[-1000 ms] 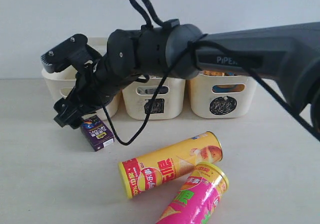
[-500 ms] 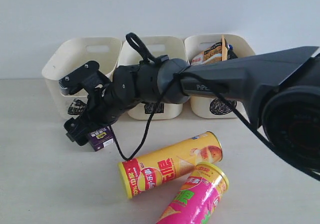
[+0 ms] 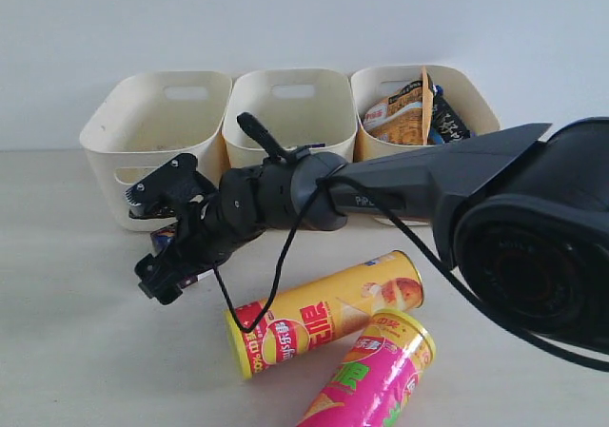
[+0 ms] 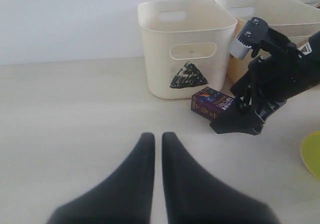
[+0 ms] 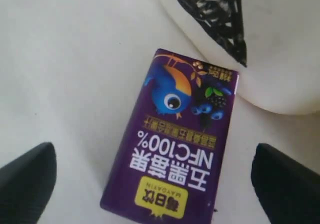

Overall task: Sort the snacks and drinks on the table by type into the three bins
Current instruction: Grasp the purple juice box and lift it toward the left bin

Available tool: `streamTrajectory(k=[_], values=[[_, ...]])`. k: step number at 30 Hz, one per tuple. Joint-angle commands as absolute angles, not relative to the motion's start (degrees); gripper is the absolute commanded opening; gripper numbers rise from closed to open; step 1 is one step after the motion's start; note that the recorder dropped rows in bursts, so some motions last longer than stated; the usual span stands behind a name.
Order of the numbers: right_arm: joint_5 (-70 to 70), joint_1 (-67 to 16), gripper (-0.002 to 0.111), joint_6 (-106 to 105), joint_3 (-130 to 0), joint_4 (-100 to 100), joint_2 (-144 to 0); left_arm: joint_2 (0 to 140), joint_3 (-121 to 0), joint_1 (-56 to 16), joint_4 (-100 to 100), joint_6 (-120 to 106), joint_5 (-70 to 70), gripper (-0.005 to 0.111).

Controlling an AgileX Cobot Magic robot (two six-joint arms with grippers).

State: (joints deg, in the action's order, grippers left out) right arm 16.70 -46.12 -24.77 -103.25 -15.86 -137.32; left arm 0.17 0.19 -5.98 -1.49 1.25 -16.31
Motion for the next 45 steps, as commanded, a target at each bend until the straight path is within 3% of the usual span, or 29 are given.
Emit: streamTrajectory(k=[1,3,5,6,7,8,9,45], values=[[15.23,-45.73,0.096,-24.48,-103.59,-15.98,-137.78,0.00,0.00,-5.85,-1.08,1.74,-15.99,0.004],[15.25,-45.73,0.093,-24.38,-103.59,-15.98,-138.08,0.00,0.00,-5.85,-1.08,1.74,-15.99,0.004],[15.25,-45.73,0.078,-24.22,-103.59,-15.98,-138.08,0.00,0.00,-5.85,-1.08,1.74,-15.99,0.004],[15.38,-45.73,0.061,-24.07,-103.59,-15.98,-138.08,0.00,0.00,-5.85,-1.08,1.74,-15.99,0.004],[15.65,-45.73,0.052,-24.07,-103.59,-15.98,-138.08,0.00,0.00,-5.85,-1.08,1.74,-15.99,0.004],[16.63,-45.73,0.021,-24.07,-103.59,-15.98,-138.08,0.00,0.00,-5.85,-1.08,1.74,-15.99,0.004],[17.31,-45.73,-0.001,-24.18,-103.59,-15.98,-138.08,0.00,0.00,-5.85,-1.08,1.74,-15.99,0.004],[24.86,-45.73,0.000,-25.53,-103.59,-15.62,-123.88,0.00,0.00,-5.85,-1.08,1.74,-15.90,0.004]])
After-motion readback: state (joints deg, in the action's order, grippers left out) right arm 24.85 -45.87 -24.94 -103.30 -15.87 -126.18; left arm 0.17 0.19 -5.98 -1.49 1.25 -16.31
